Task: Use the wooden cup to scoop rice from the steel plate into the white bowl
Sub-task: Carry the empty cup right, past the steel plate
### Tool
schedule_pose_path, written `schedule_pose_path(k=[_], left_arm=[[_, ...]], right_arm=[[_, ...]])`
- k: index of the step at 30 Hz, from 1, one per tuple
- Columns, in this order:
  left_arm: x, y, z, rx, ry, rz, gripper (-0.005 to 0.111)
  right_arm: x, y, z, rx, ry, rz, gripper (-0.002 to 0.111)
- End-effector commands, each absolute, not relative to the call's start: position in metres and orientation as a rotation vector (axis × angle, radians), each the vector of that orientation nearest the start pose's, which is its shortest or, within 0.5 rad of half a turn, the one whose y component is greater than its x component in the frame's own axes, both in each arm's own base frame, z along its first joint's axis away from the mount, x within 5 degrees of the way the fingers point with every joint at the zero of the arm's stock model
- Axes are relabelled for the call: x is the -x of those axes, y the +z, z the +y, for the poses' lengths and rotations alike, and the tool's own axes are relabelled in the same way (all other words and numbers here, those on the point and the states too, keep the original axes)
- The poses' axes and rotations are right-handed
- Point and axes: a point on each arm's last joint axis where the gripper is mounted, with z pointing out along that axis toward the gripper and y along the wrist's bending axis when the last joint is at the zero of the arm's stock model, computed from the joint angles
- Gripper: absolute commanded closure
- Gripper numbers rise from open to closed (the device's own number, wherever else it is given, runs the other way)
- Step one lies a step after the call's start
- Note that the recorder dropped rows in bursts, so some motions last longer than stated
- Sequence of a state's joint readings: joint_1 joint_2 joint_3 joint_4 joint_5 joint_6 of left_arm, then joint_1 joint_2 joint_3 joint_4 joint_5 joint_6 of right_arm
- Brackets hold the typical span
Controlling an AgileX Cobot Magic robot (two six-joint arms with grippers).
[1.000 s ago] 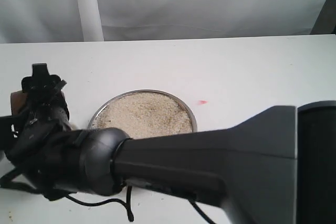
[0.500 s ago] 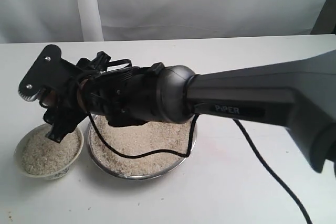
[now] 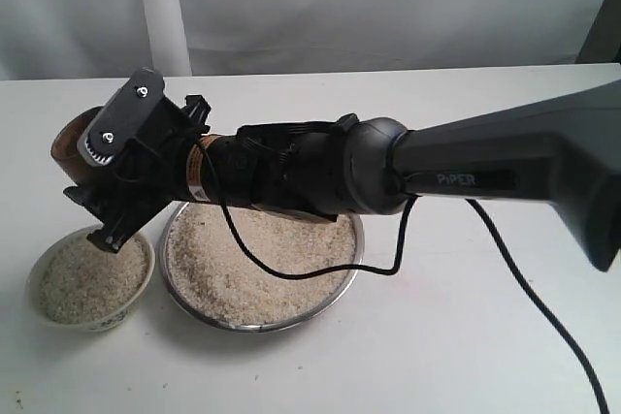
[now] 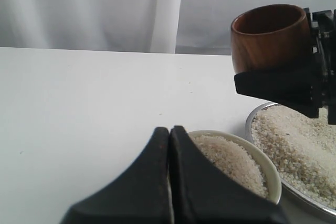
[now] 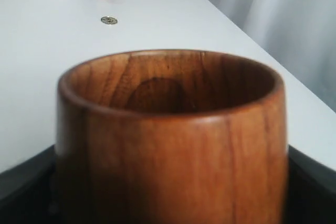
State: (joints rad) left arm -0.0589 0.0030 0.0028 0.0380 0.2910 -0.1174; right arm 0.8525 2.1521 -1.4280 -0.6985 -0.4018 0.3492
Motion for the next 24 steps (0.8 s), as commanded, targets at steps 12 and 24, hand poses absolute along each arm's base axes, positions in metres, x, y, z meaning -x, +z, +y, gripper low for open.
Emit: schedule_pose_path(k=[12,24], left_arm=[[-0.055,0.187,-0.003,0.032,-0.104,1.770,0.107],[-0.055,0.187,-0.003,0.030,-0.102,1.770,0.107]], right_arm=[[-0.306,0.229,0.331,1.041,0.517,1.401,0.108],[-0.272,0.260,0.232,0.756,0.377,1.382,0.108]])
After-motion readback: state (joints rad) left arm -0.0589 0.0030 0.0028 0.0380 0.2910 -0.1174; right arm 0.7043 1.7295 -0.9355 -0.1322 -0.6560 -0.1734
